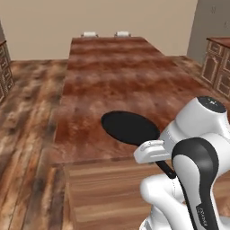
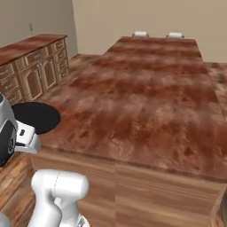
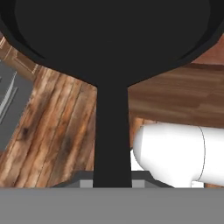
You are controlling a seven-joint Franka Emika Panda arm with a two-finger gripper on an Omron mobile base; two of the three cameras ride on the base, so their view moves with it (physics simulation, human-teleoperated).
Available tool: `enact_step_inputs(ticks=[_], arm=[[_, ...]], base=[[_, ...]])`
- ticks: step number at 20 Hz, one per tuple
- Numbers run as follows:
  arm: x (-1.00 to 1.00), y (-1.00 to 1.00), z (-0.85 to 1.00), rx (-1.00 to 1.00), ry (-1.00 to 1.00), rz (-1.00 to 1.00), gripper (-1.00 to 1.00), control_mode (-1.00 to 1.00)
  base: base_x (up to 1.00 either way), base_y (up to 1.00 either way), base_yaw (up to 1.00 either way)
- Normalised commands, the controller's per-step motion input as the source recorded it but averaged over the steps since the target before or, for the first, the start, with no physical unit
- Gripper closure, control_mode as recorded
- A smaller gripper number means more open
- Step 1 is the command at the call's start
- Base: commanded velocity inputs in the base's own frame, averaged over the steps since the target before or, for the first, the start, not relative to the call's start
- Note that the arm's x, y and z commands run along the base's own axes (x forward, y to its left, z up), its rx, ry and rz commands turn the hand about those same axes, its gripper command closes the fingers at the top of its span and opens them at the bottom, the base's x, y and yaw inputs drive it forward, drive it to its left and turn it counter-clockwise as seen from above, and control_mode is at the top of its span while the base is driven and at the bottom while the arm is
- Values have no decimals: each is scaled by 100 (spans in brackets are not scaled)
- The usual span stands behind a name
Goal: Move the pot and pan from the stove into the sink.
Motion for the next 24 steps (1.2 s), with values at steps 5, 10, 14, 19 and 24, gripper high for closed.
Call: enact_step_inputs(ticks=[5, 10, 14, 19, 24], arm=[[0, 0, 0, 0, 0, 0, 100, 100], [0, 0, 0, 0, 0, 0, 100, 100], [0, 0, 0, 0, 0, 0, 100, 100], [0, 0, 0, 0, 0, 0, 100, 100], [0, 0, 0, 0, 0, 0, 100, 100]], base=[[0, 0, -50], [0, 0, -48], [0, 0, -50], [1, 0, -50], [1, 0, -50]])
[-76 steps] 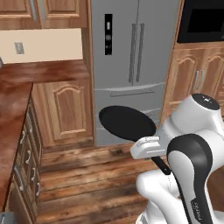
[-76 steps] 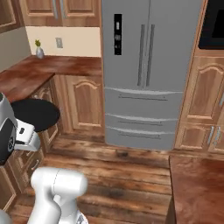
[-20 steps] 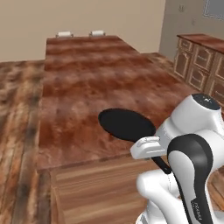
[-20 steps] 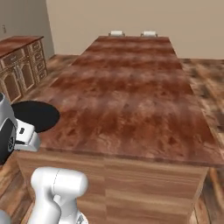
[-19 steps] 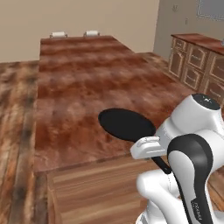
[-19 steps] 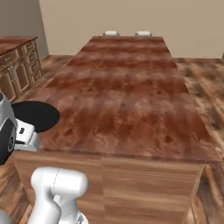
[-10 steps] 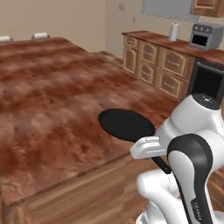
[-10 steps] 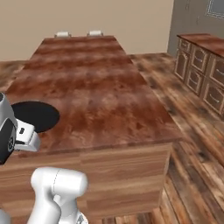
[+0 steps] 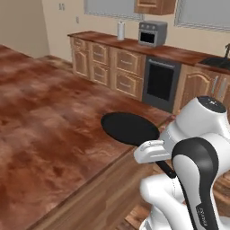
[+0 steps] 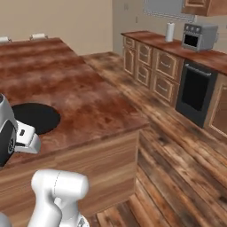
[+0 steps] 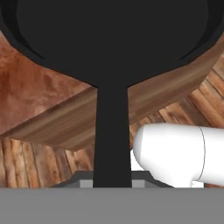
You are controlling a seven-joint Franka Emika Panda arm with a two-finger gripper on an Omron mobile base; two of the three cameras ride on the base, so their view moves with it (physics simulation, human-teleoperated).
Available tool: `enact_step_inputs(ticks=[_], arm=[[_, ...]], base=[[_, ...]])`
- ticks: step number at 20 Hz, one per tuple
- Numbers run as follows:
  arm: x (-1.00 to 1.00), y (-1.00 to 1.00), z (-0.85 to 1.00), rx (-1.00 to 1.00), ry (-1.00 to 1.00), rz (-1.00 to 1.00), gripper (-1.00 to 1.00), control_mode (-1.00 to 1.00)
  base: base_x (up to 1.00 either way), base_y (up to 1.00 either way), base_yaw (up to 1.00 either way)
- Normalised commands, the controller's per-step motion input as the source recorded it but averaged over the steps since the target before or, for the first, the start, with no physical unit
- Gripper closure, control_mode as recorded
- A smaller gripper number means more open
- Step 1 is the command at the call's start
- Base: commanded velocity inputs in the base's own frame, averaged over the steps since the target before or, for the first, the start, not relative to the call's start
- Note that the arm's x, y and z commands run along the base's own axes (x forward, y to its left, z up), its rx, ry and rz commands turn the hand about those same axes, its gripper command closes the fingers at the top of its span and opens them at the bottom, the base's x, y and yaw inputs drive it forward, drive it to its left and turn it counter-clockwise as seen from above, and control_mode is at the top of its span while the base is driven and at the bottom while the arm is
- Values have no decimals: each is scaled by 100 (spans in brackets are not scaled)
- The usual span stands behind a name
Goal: Move the pot and pan from the stove into the sink.
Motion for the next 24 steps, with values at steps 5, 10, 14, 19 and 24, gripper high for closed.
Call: enact_step_inputs(ticks=[5, 10, 14, 19, 24], arm=[[0, 0, 0, 0, 0, 0, 100, 100], [0, 0, 0, 0, 0, 0, 100, 100], [0, 0, 0, 0, 0, 0, 100, 100], [0, 0, 0, 0, 0, 0, 100, 100], [0, 0, 0, 0, 0, 0, 100, 100]], base=[[0, 0, -49], [0, 0, -48], [2, 0, -50], [1, 0, -50], [0, 0, -50]])
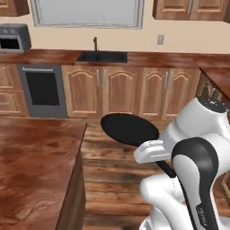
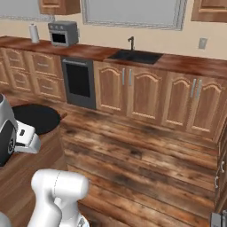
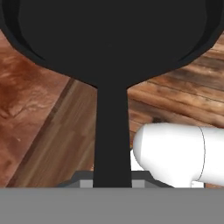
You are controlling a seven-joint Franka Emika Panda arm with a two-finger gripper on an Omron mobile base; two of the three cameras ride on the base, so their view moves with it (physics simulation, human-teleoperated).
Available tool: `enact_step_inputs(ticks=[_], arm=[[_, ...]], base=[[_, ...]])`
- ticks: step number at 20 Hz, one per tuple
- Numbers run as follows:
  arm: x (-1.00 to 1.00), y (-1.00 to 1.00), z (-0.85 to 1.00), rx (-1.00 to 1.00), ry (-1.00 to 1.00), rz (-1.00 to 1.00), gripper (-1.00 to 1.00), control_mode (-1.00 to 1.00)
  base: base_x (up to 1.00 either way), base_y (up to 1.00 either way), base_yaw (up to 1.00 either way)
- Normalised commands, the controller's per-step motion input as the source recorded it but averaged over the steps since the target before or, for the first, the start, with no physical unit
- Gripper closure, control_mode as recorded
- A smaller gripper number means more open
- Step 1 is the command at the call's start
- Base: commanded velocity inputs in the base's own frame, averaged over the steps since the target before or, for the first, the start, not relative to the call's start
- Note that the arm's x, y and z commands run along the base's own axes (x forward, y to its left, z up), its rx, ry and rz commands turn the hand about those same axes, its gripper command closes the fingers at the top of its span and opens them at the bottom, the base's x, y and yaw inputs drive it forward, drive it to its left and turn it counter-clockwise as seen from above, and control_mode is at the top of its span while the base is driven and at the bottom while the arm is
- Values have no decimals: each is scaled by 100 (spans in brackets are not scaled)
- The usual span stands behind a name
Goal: Move the pot and pan from the stove into the sink.
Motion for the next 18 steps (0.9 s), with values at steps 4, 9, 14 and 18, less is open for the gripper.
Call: enact_step_inputs(ticks=[4, 9, 14, 18], arm=[[0, 0, 0, 0, 0, 0, 100, 100], [0, 0, 0, 0, 0, 0, 100, 100], [0, 0, 0, 0, 0, 0, 100, 100], [0, 0, 0, 0, 0, 0, 100, 100]], base=[[0, 0, -50], [0, 0, -49], [-3, -4, -17], [9, 0, -1]])
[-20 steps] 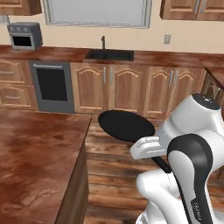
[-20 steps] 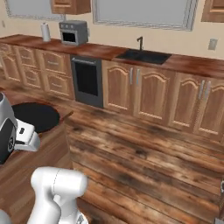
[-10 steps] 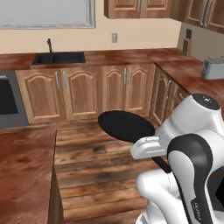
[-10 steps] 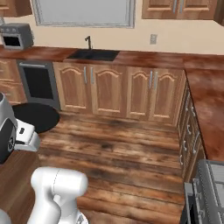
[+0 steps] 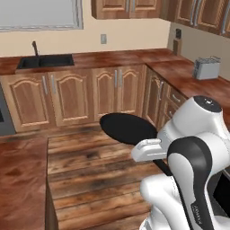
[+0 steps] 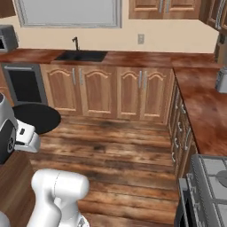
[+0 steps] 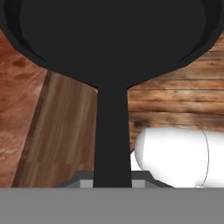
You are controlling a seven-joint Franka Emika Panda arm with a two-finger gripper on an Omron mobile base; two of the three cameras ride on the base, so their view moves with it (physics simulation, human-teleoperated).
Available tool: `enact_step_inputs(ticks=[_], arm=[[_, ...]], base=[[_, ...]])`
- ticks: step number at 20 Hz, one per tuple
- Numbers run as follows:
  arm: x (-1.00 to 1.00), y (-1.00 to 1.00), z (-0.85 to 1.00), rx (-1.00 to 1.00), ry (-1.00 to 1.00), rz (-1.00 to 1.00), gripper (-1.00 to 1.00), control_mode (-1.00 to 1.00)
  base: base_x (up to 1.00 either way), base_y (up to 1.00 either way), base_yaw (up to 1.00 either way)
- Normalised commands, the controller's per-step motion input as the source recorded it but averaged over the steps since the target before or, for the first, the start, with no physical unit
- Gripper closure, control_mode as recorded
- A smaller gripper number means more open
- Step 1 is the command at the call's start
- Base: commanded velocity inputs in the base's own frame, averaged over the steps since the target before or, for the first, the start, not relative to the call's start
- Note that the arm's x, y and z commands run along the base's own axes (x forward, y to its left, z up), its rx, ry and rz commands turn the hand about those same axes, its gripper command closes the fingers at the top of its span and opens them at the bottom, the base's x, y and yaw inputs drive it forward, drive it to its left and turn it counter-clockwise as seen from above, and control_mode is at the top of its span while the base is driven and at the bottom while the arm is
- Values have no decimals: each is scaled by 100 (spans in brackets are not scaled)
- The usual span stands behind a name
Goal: Move the pot and pan from the stove into the sink.
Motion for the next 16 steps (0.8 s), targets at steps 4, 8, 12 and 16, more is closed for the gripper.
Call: enact_step_inputs(ticks=[4, 8, 12, 16], arm=[[0, 0, 0, 0, 0, 0, 100, 100], [0, 0, 0, 0, 0, 0, 100, 100], [0, 0, 0, 0, 0, 0, 100, 100], [0, 0, 0, 0, 0, 0, 100, 100]], base=[[72, 2, -7], [98, 3, -9], [100, 5, -11], [100, 11, -11]])
